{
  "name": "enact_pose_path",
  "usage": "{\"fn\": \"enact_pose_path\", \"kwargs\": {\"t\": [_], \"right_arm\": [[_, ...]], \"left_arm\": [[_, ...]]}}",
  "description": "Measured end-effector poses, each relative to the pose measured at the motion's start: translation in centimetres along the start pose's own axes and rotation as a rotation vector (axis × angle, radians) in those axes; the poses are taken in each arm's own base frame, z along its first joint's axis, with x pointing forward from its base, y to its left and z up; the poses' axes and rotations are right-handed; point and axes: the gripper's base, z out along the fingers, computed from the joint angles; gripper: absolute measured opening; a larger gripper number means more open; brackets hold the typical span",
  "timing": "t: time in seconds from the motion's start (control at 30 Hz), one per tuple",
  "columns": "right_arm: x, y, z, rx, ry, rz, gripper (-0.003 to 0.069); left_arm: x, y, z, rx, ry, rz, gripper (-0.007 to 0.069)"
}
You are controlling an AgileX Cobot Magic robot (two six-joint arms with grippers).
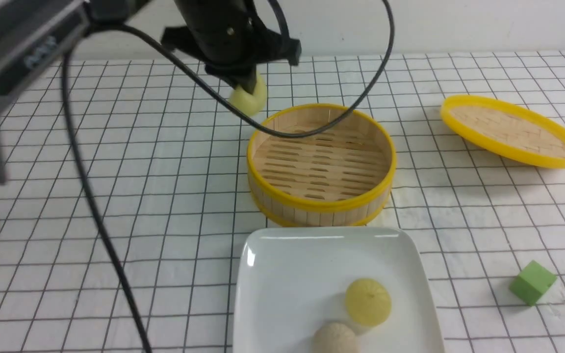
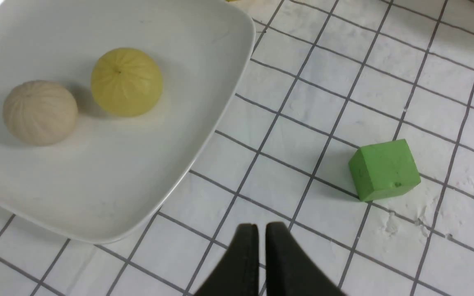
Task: Put the steamed buns into the plate on the white-black tablecloth.
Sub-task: 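Carry the bun from the bamboo steamer to the plate with the left gripper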
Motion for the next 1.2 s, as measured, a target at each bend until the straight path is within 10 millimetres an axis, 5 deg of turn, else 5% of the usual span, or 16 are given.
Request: {"fn": "enact_pose_path", "kwargs": {"t": [0.13, 0.23, 0.4, 0.57, 0.77, 0.97, 1.2], "right_arm": [[0.0, 0.0, 0.0, 0.000, 0.001, 0.000, 0.0058], [0.1, 0.0, 0.0, 0.001, 0.003, 0.000, 0.0062], [0.1, 0.0, 0.0, 0.001, 0.003, 0.000, 0.0073], [0.1, 0.0, 0.0, 0.001, 0.003, 0.000, 0.0080], [0.1, 0.0, 0.0, 0.001, 0.003, 0.000, 0.0088], [-0.6, -0.2, -1.5, 0.012, 0.013, 0.010, 0.0089], [-0.6, -1.1, -8.3, 0.021, -0.068, 0.062, 0.0089]], "left_arm": [[2.0, 0.3, -3.6, 0.036, 0.002, -0.010, 0.0021], [4.3, -0.2, -3.1, 0.106, 0.091, -0.036, 0.0022], [10.7, -2.0, 2.2, 0.227, 0.370, -0.085, 0.0032], [15.2, -5.1, 7.3, 0.240, 0.401, -0.019, 0.0078], [16.6, -9.3, 10.6, 0.270, 0.346, 0.068, 0.0218], [16.9, -10.1, 11.8, 0.270, 0.325, 0.084, 0.0367], [15.4, -10.4, 11.0, 0.277, 0.287, 0.094, 0.0443]]}}
